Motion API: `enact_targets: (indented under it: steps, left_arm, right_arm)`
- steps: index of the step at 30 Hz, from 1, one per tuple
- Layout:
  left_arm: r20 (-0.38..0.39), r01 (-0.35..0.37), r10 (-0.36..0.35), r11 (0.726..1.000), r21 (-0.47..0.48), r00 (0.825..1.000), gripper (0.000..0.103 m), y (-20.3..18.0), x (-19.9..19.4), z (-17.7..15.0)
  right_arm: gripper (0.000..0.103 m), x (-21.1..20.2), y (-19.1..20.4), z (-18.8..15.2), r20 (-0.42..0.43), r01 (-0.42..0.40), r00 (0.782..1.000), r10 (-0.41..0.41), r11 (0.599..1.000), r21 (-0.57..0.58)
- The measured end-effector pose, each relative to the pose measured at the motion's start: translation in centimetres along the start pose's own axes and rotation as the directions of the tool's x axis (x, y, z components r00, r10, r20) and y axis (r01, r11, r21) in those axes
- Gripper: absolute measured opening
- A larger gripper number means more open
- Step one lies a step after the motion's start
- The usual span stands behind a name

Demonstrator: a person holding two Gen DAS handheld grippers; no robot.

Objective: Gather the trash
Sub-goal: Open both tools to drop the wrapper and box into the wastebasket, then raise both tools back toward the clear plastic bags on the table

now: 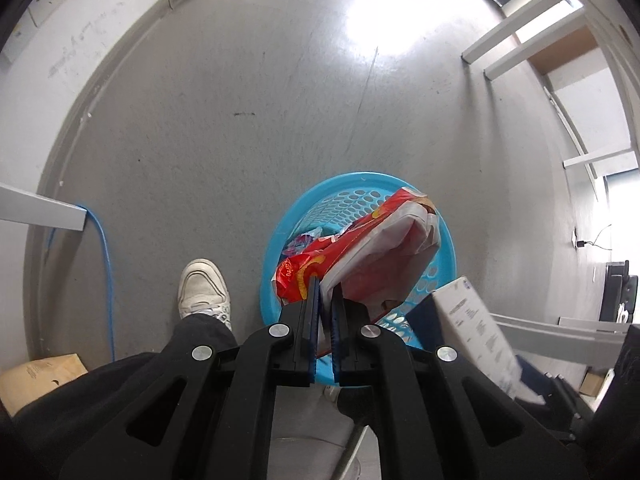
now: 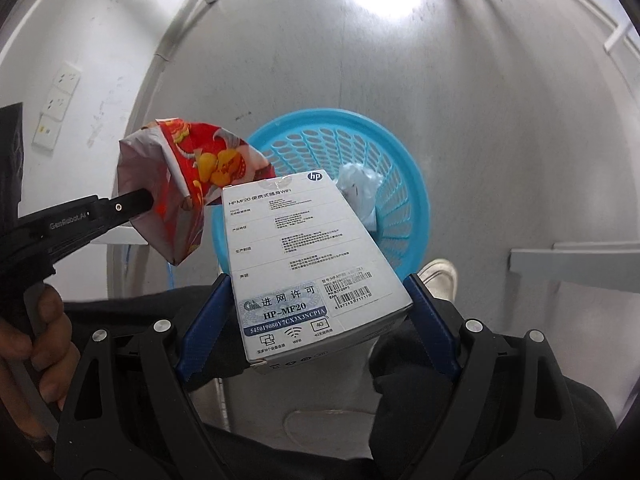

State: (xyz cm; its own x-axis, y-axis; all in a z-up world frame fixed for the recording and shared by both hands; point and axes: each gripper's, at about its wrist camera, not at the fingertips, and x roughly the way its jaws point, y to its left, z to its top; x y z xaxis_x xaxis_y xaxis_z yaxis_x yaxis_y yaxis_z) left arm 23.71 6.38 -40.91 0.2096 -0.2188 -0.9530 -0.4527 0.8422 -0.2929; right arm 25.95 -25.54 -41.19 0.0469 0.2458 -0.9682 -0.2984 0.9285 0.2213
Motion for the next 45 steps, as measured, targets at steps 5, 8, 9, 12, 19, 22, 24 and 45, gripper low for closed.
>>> enact_targets:
  steps: [5, 8, 9, 12, 19, 22, 24, 45]
  left_arm:
    - [-0.071, -0.011, 0.010, 1.000, -0.016, 0.997, 0.004, -0.2, 2.8, 1.1]
    - [-0.085, -0.023, 0.023, 1.000, 0.004, 0.996, 0.004, -0.8, 3.8, 1.4]
    - [-0.086, -0.030, 0.031, 0.999, 0.016, 0.996, 0.004, -1.0, 4.0, 1.6]
    - [-0.087, -0.040, 0.043, 0.999, 0.037, 0.995, 0.004, -1.7, 4.7, 2.0]
    - [-0.052, -0.057, 0.061, 0.995, 0.081, 0.997, 0.052, -3.5, 5.4, 3.1]
    - [-0.041, -0.050, 0.053, 0.996, 0.070, 0.998, 0.052, -3.4, 5.0, 3.1]
    - [-0.033, -0.061, 0.063, 0.996, 0.066, 0.997, 0.052, -3.5, 4.8, 3.2]
    - [0.022, -0.090, 0.089, 0.992, 0.086, 0.996, 0.059, -0.7, -1.8, -2.6]
  right_arm:
    - [0.081, 3.1, -1.0, 1.7, -0.074, -0.010, 0.997, 0.015, 0.998, 0.068]
    - [0.081, 4.3, -1.4, 2.3, -0.101, -0.002, 0.995, 0.010, 0.996, 0.087]
    - [0.081, 4.6, -1.3, 2.5, -0.106, 0.000, 0.994, 0.009, 0.996, 0.090]
    - [0.081, 5.1, -1.5, 2.7, -0.115, 0.003, 0.993, 0.008, 0.996, 0.093]
    - [0.089, 5.7, -2.4, 2.9, -0.132, -0.001, 0.991, 0.019, 0.991, 0.132]
    - [0.089, 5.9, -1.9, 2.9, -0.140, 0.005, 0.990, 0.008, 0.995, 0.095]
    - [0.089, 5.7, -1.5, 2.9, -0.132, 0.012, 0.991, -0.002, 0.997, 0.075]
    - [0.094, -1.7, 2.1, -1.1, 0.081, 0.069, 0.995, -0.062, 0.994, -0.085]
